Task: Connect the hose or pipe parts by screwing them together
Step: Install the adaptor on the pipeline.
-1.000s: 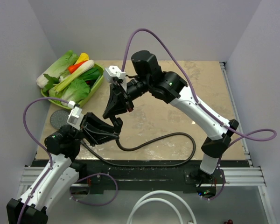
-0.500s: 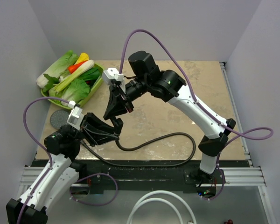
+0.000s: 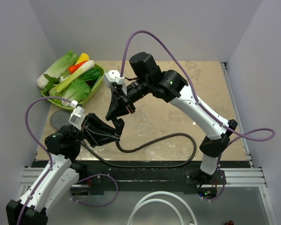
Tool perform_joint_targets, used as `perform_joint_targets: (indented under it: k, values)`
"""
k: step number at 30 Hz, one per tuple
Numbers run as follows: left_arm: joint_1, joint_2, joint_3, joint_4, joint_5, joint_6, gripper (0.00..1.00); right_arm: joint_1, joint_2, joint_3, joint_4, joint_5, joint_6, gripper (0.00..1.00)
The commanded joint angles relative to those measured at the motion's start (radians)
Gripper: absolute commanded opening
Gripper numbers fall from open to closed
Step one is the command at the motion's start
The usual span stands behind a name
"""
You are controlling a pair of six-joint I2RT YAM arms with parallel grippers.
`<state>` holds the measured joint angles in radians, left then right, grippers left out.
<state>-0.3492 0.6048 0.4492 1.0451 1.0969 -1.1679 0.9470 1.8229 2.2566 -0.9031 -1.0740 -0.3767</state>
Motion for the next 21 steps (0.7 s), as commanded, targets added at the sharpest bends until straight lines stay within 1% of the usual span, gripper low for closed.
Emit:
perform_joint_targets:
  k: [1, 5, 6, 7, 8, 9, 10, 11, 12, 14, 15, 17, 21]
  values:
    - [-0.001, -0.025, 0.069, 0.093, -0.088, 0.005, 0.0, -0.007, -0.045, -0.003, -0.102, 0.08, -0.034, 0.0]
    - [-0.001, -0.028, 0.068, 0.096, -0.088, 0.004, 0.0, -0.011, -0.08, -0.031, -0.06, 0.143, -0.013, 0.0]
    - [-0.001, -0.028, 0.065, 0.098, -0.089, 0.004, 0.0, -0.014, -0.097, -0.041, 0.008, 0.202, 0.002, 0.0]
    - [-0.001, -0.027, 0.063, 0.096, -0.088, 0.004, 0.0, -0.016, -0.114, -0.076, 0.06, 0.244, 0.051, 0.03]
    - [-0.001, -0.027, 0.06, 0.096, -0.088, 0.005, 0.0, -0.019, -0.164, -0.104, 0.125, 0.291, 0.085, 0.19]
    - [-0.001, -0.028, 0.056, 0.096, -0.089, 0.01, 0.0, -0.019, -0.192, -0.135, 0.247, 0.377, 0.123, 0.53]
    - [0.001, -0.03, 0.054, 0.089, -0.088, 0.013, 0.0, -0.02, -0.221, -0.206, 0.307, 0.413, 0.139, 0.59]
    - [0.001, -0.031, 0.051, 0.084, -0.088, 0.016, 0.0, -0.02, -0.29, -0.247, 0.367, 0.446, 0.153, 0.73]
    - [0.003, -0.033, 0.049, 0.079, -0.088, 0.023, 0.0, -0.022, -0.322, -0.328, 0.473, 0.515, 0.185, 0.83]
    - [0.006, -0.037, 0.048, 0.064, -0.091, 0.033, 0.0, -0.025, -0.379, -0.389, 0.541, 0.537, 0.197, 0.95]
    - [0.006, -0.039, 0.045, 0.059, -0.089, 0.04, 0.0, -0.027, -0.413, -0.434, 0.576, 0.546, 0.217, 0.97]
    - [0.006, -0.037, 0.045, 0.046, -0.089, 0.053, 0.0, -0.028, -0.438, -0.471, 0.59, 0.528, 0.226, 0.98]
    - [0.006, -0.036, 0.043, 0.03, -0.091, 0.082, 0.0, -0.03, -0.517, -0.632, 0.714, 0.447, 0.288, 0.99]
